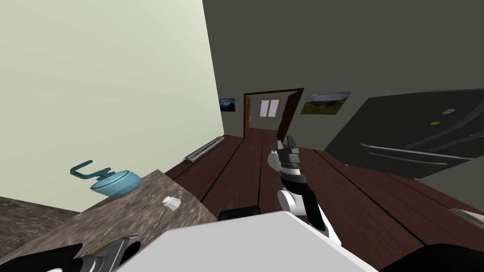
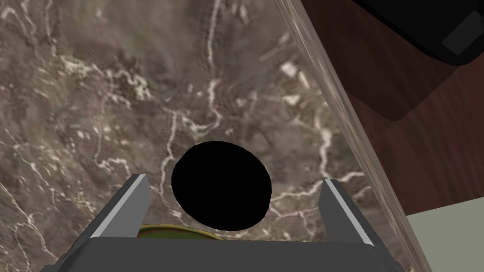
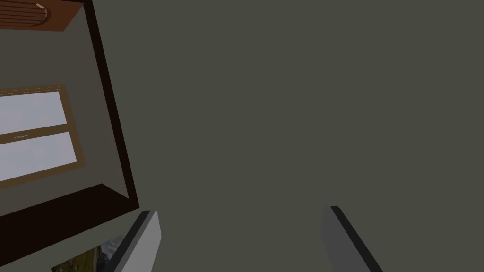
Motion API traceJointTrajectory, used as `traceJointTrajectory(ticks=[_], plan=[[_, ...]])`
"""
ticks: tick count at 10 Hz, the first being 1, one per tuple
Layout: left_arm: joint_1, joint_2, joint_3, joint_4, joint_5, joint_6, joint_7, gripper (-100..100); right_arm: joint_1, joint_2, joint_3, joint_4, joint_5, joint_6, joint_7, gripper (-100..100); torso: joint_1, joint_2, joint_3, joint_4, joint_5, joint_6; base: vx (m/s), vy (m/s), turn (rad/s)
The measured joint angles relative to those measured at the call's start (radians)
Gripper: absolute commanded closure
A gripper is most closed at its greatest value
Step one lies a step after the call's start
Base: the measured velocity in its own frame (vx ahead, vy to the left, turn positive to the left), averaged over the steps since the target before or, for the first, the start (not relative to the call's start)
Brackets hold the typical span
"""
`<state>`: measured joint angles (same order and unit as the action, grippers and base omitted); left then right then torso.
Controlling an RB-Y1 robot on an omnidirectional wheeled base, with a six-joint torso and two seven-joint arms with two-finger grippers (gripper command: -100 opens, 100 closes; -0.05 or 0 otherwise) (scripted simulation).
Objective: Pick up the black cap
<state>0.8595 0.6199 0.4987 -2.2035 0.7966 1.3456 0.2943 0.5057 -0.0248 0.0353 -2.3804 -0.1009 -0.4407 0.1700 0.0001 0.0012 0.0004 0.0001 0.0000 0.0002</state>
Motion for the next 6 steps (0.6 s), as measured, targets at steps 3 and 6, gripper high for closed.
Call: traceJointTrajectory(ticks=[3, 6], plan=[[-0.001, 0.001, 0.002, -0.001, 0.0, -0.002, 0.0, 100, 0.0, 0.0, 0.0, 0.0, 0.0, 0.0, 0.0, 0, 0.001, 0.0, 0.0, -0.001, 0.002, 0.0, 0.0, 0.0, 0.0], [-0.001, 0.001, 0.002, -0.001, 0.0, -0.002, 0.001, 100, 0.0, 0.0, 0.0, 0.0, 0.0, 0.0, 0.0, 0, 0.001, 0.0, -0.001, -0.001, 0.002, 0.0, 0.002, 0.001, 0.016]])
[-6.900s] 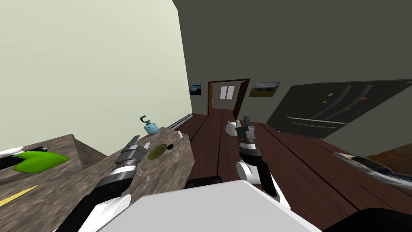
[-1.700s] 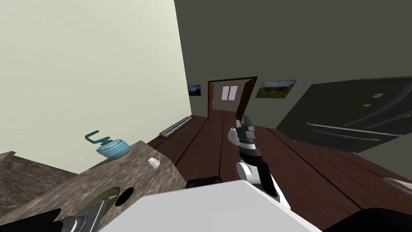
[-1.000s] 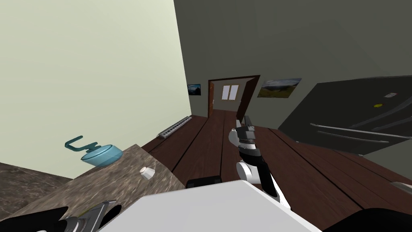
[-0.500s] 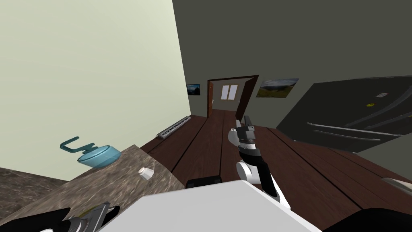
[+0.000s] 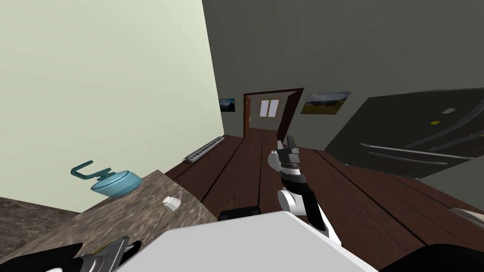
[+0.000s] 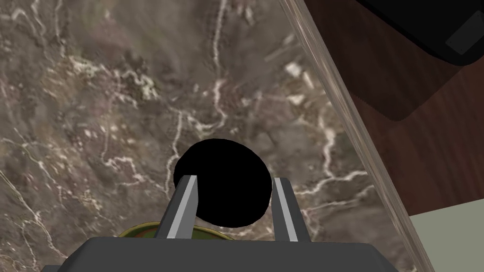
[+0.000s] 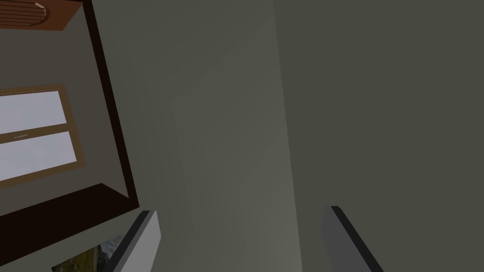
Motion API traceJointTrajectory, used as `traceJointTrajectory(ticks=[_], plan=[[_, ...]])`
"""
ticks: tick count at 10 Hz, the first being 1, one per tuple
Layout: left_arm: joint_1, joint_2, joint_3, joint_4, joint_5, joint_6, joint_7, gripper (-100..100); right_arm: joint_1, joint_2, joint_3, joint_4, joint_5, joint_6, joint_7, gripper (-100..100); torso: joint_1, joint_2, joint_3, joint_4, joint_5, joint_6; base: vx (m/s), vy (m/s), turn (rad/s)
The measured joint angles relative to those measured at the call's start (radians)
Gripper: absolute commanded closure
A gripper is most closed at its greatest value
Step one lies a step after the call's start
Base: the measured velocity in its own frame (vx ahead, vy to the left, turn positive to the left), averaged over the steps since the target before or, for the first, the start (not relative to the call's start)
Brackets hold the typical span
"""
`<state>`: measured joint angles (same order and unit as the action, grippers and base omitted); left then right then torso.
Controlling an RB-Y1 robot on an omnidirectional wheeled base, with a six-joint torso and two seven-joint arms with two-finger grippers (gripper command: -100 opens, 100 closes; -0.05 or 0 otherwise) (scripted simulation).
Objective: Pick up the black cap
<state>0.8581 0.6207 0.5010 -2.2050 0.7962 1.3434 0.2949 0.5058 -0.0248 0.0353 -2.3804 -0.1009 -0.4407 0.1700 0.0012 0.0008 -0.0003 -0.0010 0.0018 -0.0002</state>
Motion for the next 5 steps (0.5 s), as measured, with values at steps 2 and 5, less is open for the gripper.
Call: traceJointTrajectory(ticks=[2, 5], plan=[[0.01, 0.006, 0.011, -0.024, 0.013, 0.017, 0.008, 100, 0.0, 0.0, 0.0, 0.0, 0.0, 0.0, 0.0, 0, 0.0, 0.0, 0.0, 0.0, 0.0, 0.0, 0.009, 0.006, 0.034], [0.024, 0.011, 0.024, -0.069, 0.023, 0.043, 0.027, 0, 0.0, 0.0, 0.0, 0.0, 0.0, 0.0, 0.0, 0, 0.0, -0.001, -0.001, -0.001, 0.0, 0.0, 0.003, 0.003, 0.011]])
